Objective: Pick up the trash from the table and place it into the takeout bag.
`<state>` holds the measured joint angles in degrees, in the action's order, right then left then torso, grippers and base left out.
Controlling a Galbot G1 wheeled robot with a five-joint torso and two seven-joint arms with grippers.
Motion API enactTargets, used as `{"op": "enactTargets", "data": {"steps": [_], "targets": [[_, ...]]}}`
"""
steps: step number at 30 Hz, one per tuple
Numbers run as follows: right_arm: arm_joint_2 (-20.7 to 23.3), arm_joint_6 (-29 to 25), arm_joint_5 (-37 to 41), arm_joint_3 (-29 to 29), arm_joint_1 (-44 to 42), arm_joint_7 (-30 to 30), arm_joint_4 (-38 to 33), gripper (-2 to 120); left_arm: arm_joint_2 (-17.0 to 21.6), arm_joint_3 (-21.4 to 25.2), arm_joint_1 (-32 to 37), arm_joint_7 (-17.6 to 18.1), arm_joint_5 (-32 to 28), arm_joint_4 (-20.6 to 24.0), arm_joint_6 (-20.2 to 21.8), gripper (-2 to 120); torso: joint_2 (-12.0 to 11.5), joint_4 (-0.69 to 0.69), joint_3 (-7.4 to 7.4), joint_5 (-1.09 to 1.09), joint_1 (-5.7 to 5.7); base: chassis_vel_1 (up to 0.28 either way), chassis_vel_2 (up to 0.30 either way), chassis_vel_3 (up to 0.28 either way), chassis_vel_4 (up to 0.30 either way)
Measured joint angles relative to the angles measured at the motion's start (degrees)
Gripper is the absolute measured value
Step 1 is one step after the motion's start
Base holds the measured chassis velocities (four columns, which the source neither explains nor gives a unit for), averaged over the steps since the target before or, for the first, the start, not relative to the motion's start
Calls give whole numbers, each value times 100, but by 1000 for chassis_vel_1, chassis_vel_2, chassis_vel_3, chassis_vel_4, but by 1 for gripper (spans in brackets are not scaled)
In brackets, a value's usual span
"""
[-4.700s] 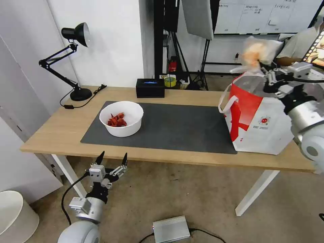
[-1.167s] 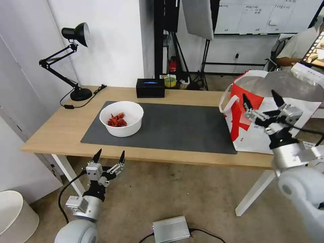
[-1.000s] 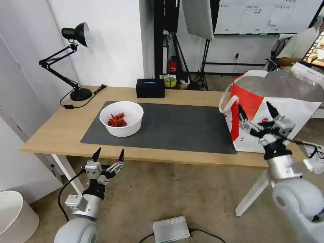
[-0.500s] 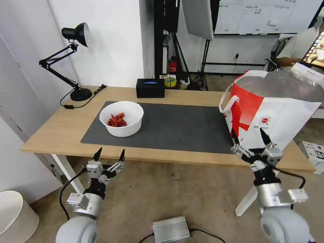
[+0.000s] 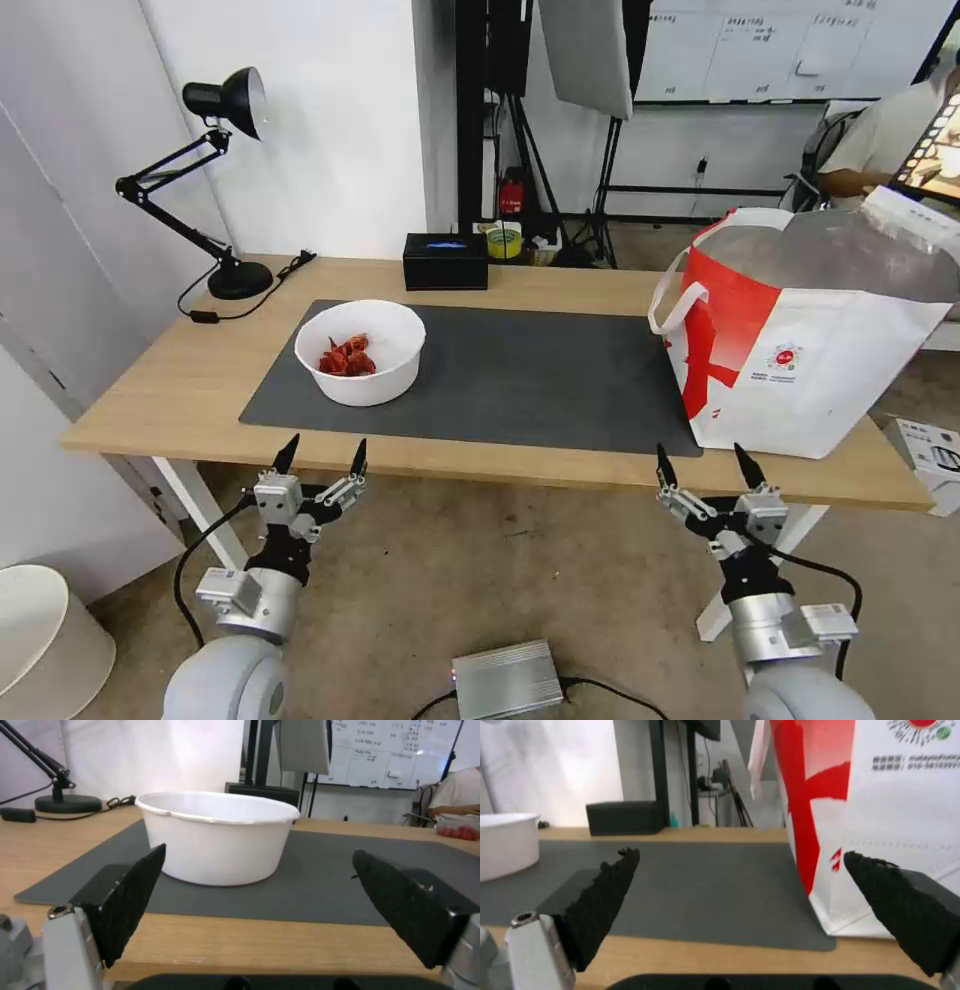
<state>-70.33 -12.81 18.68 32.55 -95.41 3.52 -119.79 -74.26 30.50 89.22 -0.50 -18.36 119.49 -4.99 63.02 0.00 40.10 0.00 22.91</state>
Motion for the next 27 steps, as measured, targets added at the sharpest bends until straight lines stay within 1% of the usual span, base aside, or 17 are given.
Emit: {"op": "enactTargets", "data": {"steps": [9, 14, 27], "targets": [[92, 145, -9, -19, 45, 37, -124, 100, 17, -3, 3, 0, -6, 16, 0, 100, 0, 0, 0, 1, 0, 0, 0, 0, 0], [206, 433, 6, -14, 53, 103, -426, 100, 19, -35, 5, 0, -14, 29, 0, 100, 0, 0, 0, 0, 0, 0, 0, 0, 0], [248, 452, 13, 28, 35, 156, -476, 100, 83, -78, -26, -2, -33, 39, -1, 100, 0, 0, 0, 0, 1, 0, 0, 0, 0]]}}
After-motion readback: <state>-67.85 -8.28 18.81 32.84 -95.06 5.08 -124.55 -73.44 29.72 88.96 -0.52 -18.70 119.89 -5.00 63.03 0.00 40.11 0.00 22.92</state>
